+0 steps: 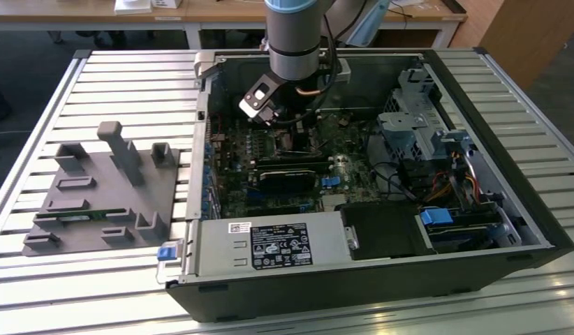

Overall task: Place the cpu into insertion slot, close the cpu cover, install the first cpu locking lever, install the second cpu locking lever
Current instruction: 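Place the cpu into insertion slot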

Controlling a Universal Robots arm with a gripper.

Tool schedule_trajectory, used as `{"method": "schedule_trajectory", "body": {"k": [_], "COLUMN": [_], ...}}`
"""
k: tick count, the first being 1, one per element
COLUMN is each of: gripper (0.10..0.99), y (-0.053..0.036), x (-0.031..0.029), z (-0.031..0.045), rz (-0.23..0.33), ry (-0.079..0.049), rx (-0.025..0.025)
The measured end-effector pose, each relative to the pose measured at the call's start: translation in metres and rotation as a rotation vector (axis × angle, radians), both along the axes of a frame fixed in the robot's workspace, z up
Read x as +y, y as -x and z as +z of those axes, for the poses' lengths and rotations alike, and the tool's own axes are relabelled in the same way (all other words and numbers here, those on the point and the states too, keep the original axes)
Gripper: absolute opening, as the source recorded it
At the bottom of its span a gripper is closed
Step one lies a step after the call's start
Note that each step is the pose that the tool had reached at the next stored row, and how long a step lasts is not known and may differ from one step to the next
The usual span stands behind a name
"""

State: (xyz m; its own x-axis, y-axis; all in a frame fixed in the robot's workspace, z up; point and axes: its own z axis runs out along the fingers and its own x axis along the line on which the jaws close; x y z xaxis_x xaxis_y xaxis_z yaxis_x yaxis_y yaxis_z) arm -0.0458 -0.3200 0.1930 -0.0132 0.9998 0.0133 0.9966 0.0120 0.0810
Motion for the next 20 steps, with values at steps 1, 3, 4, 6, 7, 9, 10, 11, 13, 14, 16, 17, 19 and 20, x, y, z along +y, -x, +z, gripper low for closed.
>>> {"method": "schedule_trajectory", "body": {"k": [1, 3, 4, 6, 7, 9, 10, 11, 13, 14, 16, 17, 19, 20], "gripper": [0.537, 0.537, 0.537, 0.549, 0.612, 0.612, 0.612, 0.612, 0.612, 0.612, 0.612, 0.612, 0.612, 0.612], "y": [0.0, 0.0, 0.0, 0.0, 0.0, 0.0, 0.0, 0.0, 0.0, 0.0, 0.0, 0.0, 0.0, 0.0001], "x": [0.0, 0.0, 0.0001, 0.0, 0.0, 0.0, 0.0, 0.0001, 0.0001, 0.0002, 0.0002, 0.0002, 0.0002, 0.0002], "z": [0.0, 0.0, -0.0001, -0.0001, -0.0001, -0.0001, -0.0001, -0.0001, -0.0001, -0.0001, 0.0011, 0.0028, 0.0067, 0.0084], "rz": [0.0, 0.0, 0.0, 0.0, 0.0, 0.0, 0.0, 0.0, 0.0, 0.0, 0.0, 0.0, 0.0, 0.0], "ry": [0.0, 0.0, 0.0, 0.0, 0.0, 0.0, 0.0, 0.0, 0.0, 0.0, 0.0, 0.0, 0.0, 0.0], "rx": [0.0, 0.0, 0.0, 0.0, 0.0, 0.0, 0.0, 0.0, -0.0001, -0.0001, 0.0002, 0.0, 0.0002, 0.0007]}}
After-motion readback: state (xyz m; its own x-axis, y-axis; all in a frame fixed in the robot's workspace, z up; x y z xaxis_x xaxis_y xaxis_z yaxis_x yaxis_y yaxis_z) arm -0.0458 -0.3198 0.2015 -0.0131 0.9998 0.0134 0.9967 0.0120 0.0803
